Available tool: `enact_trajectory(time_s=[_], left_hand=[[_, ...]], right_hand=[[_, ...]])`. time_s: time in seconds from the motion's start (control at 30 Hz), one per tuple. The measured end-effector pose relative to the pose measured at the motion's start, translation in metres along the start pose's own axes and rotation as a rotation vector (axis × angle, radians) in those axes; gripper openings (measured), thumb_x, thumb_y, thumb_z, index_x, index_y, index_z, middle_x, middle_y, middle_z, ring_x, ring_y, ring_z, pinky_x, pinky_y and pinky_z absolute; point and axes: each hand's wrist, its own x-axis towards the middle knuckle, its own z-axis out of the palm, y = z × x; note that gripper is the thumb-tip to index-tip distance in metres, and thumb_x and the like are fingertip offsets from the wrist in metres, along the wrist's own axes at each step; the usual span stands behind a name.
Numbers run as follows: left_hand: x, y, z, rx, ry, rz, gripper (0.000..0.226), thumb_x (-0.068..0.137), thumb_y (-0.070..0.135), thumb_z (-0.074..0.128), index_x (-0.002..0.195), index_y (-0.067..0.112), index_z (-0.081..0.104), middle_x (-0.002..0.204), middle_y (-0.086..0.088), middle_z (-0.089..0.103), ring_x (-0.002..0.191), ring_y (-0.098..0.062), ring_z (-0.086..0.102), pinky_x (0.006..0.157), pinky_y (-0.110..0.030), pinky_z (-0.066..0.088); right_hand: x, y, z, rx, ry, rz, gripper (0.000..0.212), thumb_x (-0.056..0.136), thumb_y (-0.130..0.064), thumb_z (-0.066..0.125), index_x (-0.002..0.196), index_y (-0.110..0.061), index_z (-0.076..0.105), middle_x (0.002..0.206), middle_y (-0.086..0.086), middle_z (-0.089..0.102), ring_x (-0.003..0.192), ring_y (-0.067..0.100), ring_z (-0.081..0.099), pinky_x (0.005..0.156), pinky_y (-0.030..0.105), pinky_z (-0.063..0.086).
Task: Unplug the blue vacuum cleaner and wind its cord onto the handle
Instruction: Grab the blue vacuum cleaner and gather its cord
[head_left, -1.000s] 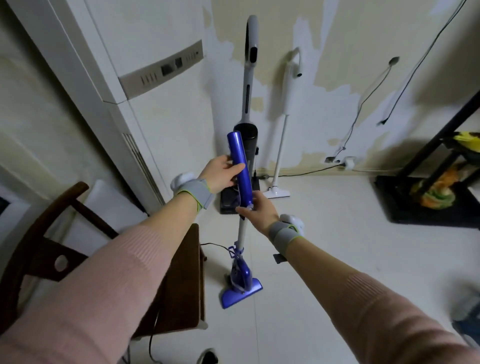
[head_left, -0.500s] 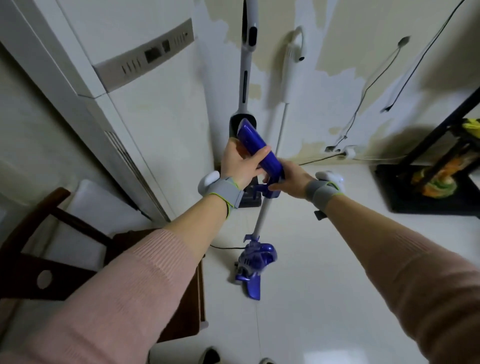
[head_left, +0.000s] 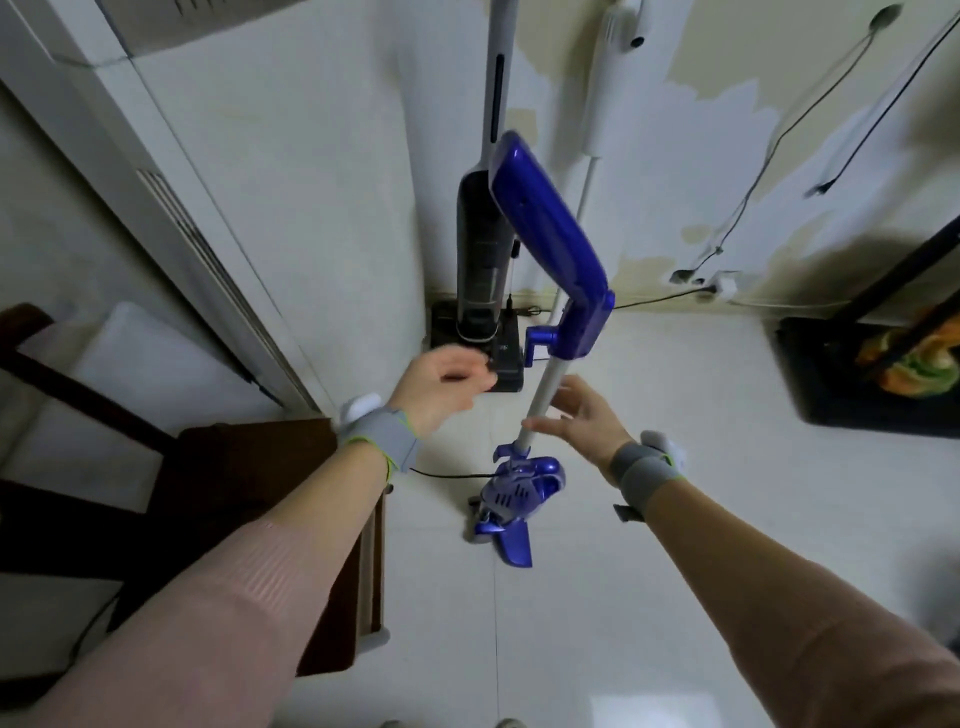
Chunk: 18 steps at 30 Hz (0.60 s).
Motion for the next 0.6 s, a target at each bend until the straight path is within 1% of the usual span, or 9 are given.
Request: enact_trajectory(time_s=[0.07,0.1,0.13,0.2,0.3,0.37,0.5,0.53,0.6], left_hand=[[0.011,-0.064,0.001,0.142,0.033,-0.094,0.032,0.086,0.004,0.062,0.118,-0.003,0.061,0.093,-0.009,0.063,0.095,-0.022,0.057,0.068,-0.021,0.05],[0.017,-0.098,0.004,0.221,0.036,-0.132,0.033,0.086,0.003,0.062,0.119,-0.004,0.06,0.097,-0.013,0.066,0.099,-0.026,0.06,0.071,-0.022,0.05],[0.023,-0.128,0.006,0.298,0.025,-0.167,0.036,0.086,0.003,0.062,0.121,-0.004,0.059,0.107,-0.017,0.067,0.106,-0.03,0.061,0.081,-0.025,0.05],[0.027,-0.162,0.014,0.448,-0.046,-0.199,0.043,0.089,0.007,0.059,0.131,0.001,0.052,0.132,-0.018,0.058,0.122,-0.03,0.056,0.101,-0.031,0.044],[0.058,-0.21,0.031,0.622,-0.095,-0.136,0.055,0.093,0.012,0.052,0.145,0.009,0.035,0.148,-0.009,0.043,0.135,-0.024,0.043,0.11,-0.029,0.033],[0.083,-0.234,0.04,0.653,-0.074,-0.121,0.061,0.092,0.01,0.051,0.148,0.013,0.027,0.152,-0.007,0.036,0.139,-0.025,0.038,0.112,-0.03,0.03],[0.112,-0.266,0.065,0.682,-0.098,-0.152,0.067,0.09,0.002,0.046,0.15,0.016,0.021,0.155,-0.012,0.028,0.146,-0.026,0.023,0.117,-0.036,0.024],[0.113,-0.272,0.072,0.716,-0.13,-0.164,0.065,0.09,0.004,0.044,0.149,0.017,0.022,0.153,-0.013,0.03,0.145,-0.028,0.023,0.116,-0.038,0.026],[0.108,-0.278,0.083,0.813,-0.218,-0.158,0.05,0.091,0.01,0.043,0.141,0.014,0.036,0.14,-0.015,0.046,0.134,-0.032,0.041,0.108,-0.039,0.037]], right_hand=[[0.013,0.032,0.019,-0.105,-0.014,0.018,0.065,0.072,-0.014,0.078,0.127,-0.016,0.043,0.132,0.007,0.053,0.126,0.021,0.045,0.101,0.033,0.036],[0.024,0.05,0.03,-0.156,0.002,0.01,0.063,0.072,-0.014,0.078,0.126,-0.015,0.044,0.13,0.007,0.054,0.126,0.021,0.047,0.101,0.034,0.037],[0.034,0.063,0.037,-0.183,0.041,0.006,0.058,0.074,-0.015,0.076,0.124,-0.013,0.046,0.127,0.009,0.057,0.123,0.022,0.051,0.1,0.035,0.041],[0.048,0.075,0.045,-0.162,0.136,0.009,0.043,0.08,-0.017,0.07,0.119,-0.009,0.053,0.116,0.011,0.064,0.109,0.024,0.06,0.096,0.037,0.049],[0.072,0.101,0.058,-0.121,0.235,-0.04,0.022,0.089,-0.017,0.059,0.109,-0.008,0.059,0.102,0.015,0.069,0.089,0.026,0.067,0.084,0.037,0.056],[0.083,0.114,0.065,-0.135,0.268,-0.082,0.018,0.091,-0.02,0.056,0.104,-0.008,0.059,0.098,0.015,0.069,0.089,0.029,0.067,0.078,0.036,0.057],[0.091,0.124,0.065,-0.194,0.301,-0.152,0.017,0.091,-0.021,0.057,0.102,-0.008,0.059,0.092,0.015,0.069,0.087,0.03,0.066,0.084,0.045,0.055],[0.09,0.124,0.065,-0.192,0.298,-0.154,0.017,0.091,-0.02,0.057,0.102,-0.007,0.059,0.092,0.015,0.069,0.086,0.03,0.066,0.085,0.046,0.055],[0.088,0.122,0.064,-0.202,0.289,-0.159,0.017,0.091,-0.02,0.056,0.103,-0.007,0.058,0.093,0.015,0.068,0.088,0.03,0.065,0.085,0.046,0.054]])
